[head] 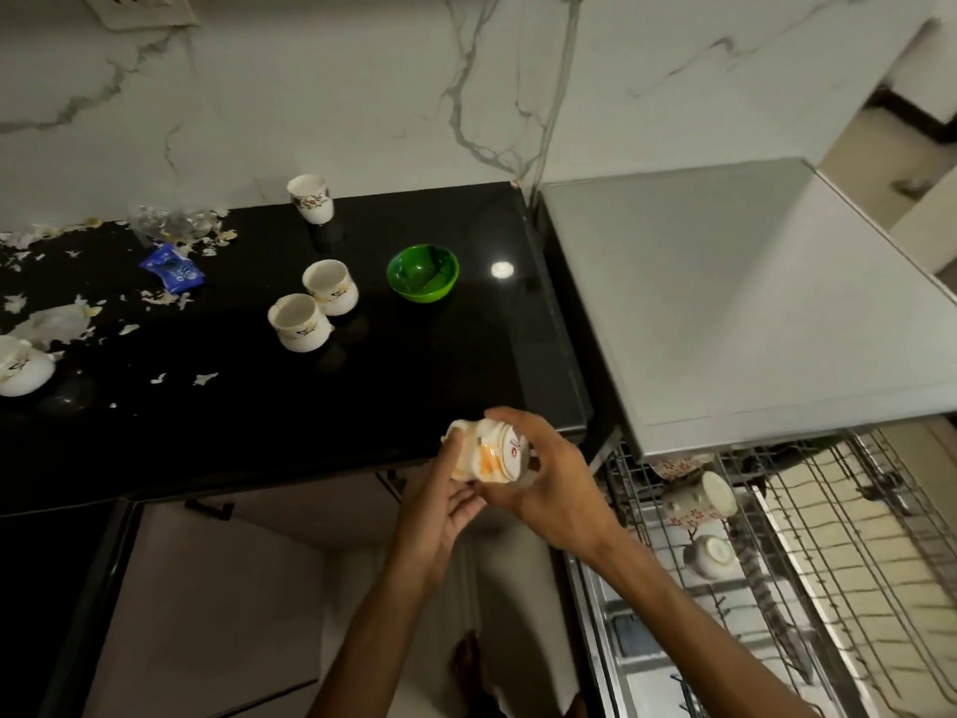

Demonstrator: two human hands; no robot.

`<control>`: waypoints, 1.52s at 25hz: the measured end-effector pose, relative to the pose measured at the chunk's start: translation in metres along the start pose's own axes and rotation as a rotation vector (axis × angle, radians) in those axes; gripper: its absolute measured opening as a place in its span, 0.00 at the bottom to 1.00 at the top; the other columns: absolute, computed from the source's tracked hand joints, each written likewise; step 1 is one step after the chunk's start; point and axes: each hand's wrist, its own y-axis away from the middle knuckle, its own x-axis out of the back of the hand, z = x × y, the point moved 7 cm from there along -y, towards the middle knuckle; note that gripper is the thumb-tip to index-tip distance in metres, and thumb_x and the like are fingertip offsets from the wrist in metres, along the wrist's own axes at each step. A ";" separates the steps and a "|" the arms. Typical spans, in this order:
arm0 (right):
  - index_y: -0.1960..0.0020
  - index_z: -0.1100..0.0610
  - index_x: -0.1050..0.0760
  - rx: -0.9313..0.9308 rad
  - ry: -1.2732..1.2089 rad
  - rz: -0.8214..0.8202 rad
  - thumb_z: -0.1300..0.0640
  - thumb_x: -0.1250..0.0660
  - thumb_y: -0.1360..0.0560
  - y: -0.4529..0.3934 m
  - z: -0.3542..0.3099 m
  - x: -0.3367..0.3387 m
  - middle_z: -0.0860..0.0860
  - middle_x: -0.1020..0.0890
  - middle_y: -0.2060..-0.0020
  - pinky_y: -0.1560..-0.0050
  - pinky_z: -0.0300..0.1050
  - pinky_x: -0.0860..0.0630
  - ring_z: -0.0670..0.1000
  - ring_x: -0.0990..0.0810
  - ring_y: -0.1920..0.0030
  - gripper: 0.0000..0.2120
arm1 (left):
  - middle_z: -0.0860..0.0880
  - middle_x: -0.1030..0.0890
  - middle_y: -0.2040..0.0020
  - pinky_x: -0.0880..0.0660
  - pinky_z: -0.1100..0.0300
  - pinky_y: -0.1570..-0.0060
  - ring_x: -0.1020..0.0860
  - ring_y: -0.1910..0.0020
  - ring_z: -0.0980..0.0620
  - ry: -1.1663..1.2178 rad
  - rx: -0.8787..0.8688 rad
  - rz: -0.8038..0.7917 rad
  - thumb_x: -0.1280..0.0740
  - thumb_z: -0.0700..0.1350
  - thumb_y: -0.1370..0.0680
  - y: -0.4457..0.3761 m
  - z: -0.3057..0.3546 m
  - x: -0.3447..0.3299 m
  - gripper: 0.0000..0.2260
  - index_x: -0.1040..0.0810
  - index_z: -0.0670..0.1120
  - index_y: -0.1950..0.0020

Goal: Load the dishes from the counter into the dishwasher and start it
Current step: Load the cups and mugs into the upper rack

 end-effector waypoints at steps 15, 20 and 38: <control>0.29 0.43 0.35 -0.336 -0.059 0.218 0.57 0.22 0.32 0.175 0.095 0.089 0.38 0.23 0.40 0.40 0.39 0.24 0.40 0.24 0.38 0.37 | 0.46 0.15 0.49 0.23 0.59 0.53 0.18 0.49 0.51 -0.238 0.331 -0.147 0.39 0.54 0.19 0.044 -0.153 -0.102 0.13 0.19 0.50 0.42; 0.32 0.39 0.35 -0.476 -0.067 0.356 0.52 0.21 0.33 0.219 0.126 0.101 0.35 0.24 0.43 0.45 0.31 0.24 0.35 0.25 0.42 0.35 | 0.47 0.15 0.49 0.23 0.61 0.57 0.17 0.50 0.51 -0.366 0.428 -0.146 0.40 0.55 0.19 0.053 -0.210 -0.125 0.15 0.19 0.48 0.41; 0.37 0.47 0.31 -0.786 0.009 0.624 0.51 0.19 0.36 0.274 0.285 0.142 0.37 0.22 0.53 0.58 0.22 0.29 0.36 0.22 0.52 0.32 | 0.47 0.17 0.44 0.21 0.63 0.55 0.18 0.47 0.53 -0.501 0.561 -0.243 0.40 0.51 0.18 -0.010 -0.355 -0.189 0.11 0.21 0.51 0.40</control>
